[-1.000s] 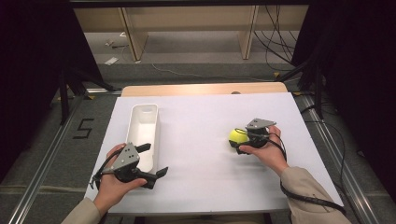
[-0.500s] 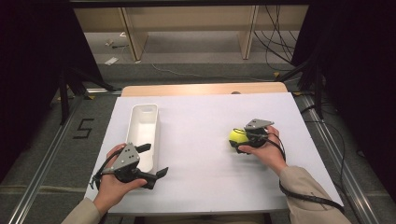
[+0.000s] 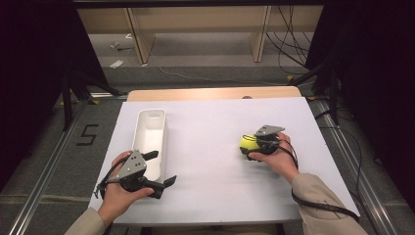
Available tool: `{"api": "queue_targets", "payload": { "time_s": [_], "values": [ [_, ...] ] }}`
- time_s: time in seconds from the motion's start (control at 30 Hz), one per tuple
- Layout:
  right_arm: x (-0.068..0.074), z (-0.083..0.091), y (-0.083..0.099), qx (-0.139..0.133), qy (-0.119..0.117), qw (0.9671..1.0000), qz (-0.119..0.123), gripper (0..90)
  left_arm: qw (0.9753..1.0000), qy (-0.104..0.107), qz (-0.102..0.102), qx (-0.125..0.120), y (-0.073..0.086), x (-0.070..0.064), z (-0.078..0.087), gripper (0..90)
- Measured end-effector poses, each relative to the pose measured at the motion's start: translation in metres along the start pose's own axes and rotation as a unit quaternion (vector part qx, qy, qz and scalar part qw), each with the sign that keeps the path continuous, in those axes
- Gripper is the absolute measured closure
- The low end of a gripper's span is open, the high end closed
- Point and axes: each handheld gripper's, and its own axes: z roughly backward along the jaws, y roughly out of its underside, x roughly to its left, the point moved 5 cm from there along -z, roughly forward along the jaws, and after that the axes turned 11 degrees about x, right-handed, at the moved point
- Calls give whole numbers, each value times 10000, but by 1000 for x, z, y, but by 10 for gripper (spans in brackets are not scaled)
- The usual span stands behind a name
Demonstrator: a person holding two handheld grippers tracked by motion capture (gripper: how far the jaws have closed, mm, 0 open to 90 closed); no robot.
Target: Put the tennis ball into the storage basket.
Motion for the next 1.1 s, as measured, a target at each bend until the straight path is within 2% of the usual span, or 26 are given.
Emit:
{"api": "queue_targets", "payload": {
  "time_s": [0.37, 0.73, 1.0, 1.1],
  "values": [
    [2, -1, 0, 14, -37, 10000, 60, 253, 10000, 7, 14, -4, 0, 0, 0, 0],
    [2, 0, -1, 29, -54, 9997, 233, 263, 10000, 16, 10, -9, 0, -1, 0, 0],
    [3, 1, -1, 23, -60, 9997, 235, 265, 10000, 23, 9, -8, 0, -1, 0, 0],
    [3, 2, -3, -60, -40, 9997, 254, 265, 10000, 25, 9, -7, 0, -1, 0, 0]
  ]
}}
